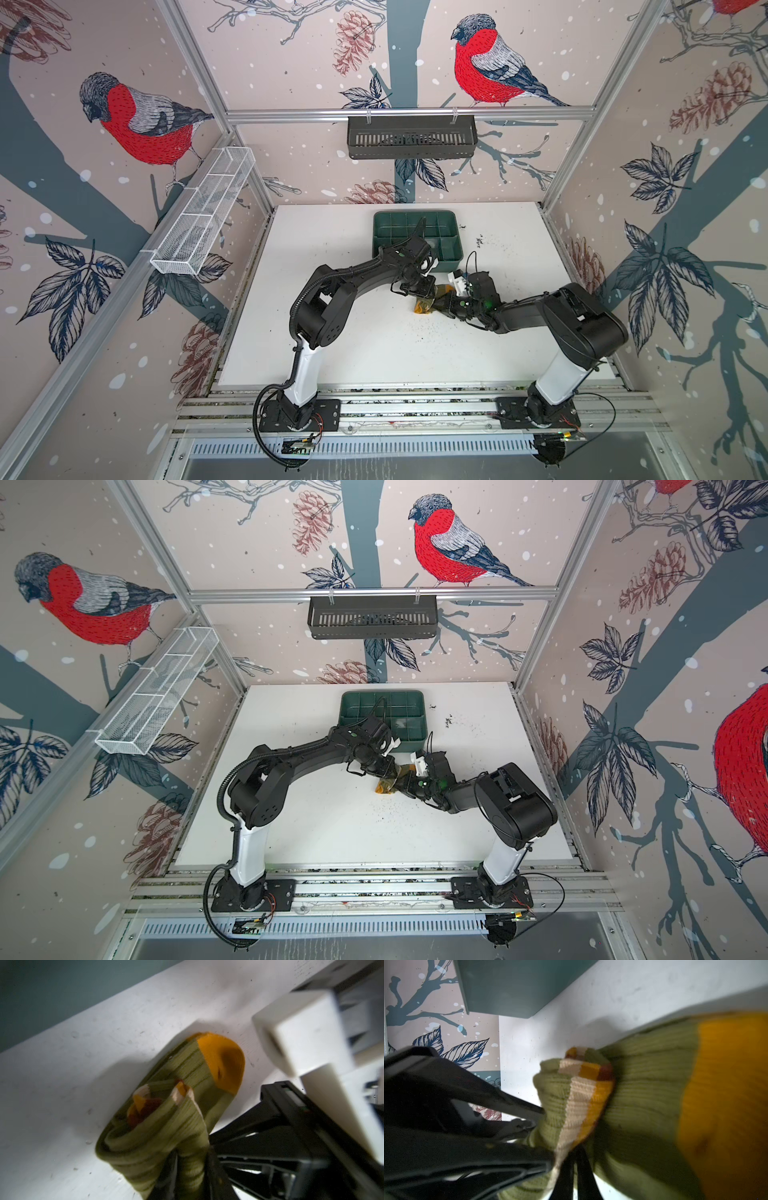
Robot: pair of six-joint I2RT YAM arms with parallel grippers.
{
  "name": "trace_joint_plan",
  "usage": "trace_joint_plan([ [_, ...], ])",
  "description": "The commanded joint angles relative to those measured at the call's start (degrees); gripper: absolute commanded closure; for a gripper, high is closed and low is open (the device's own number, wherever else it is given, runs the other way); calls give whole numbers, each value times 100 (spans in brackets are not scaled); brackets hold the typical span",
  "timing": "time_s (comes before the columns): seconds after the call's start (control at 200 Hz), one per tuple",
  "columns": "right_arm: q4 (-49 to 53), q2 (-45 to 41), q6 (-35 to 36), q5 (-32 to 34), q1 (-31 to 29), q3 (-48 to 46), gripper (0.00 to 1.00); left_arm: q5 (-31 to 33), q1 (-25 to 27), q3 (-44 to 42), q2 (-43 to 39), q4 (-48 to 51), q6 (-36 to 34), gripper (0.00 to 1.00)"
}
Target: Roll the socks
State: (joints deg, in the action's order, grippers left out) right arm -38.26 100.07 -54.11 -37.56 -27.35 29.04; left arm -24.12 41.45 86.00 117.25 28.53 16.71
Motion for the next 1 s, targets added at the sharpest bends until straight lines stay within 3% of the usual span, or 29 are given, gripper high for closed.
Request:
trace_joint_plan([
  [0.0,-1132,286,-654,-614,6,-110,91,-173,52,-98,-169,-391,136,76],
  [0.13,-1871,530,-1102,-757,71,-281,91,-187,115,-230,-298,-542,231,76],
  [0.395,-1159,144,-674,-513,252,-408,89,-310,257,-437,-77,-943,418,76],
  [0.485,-898,10,-524,-442,292,-416,80,-290,284,-483,6,-1092,493,77],
  [0.841,1356,-1192,666,365,340,-175,72,-75,311,-540,164,-1269,587,78],
  [0.996,2124,-1936,1001,772,321,-170,74,-59,311,-565,180,-1356,614,78],
])
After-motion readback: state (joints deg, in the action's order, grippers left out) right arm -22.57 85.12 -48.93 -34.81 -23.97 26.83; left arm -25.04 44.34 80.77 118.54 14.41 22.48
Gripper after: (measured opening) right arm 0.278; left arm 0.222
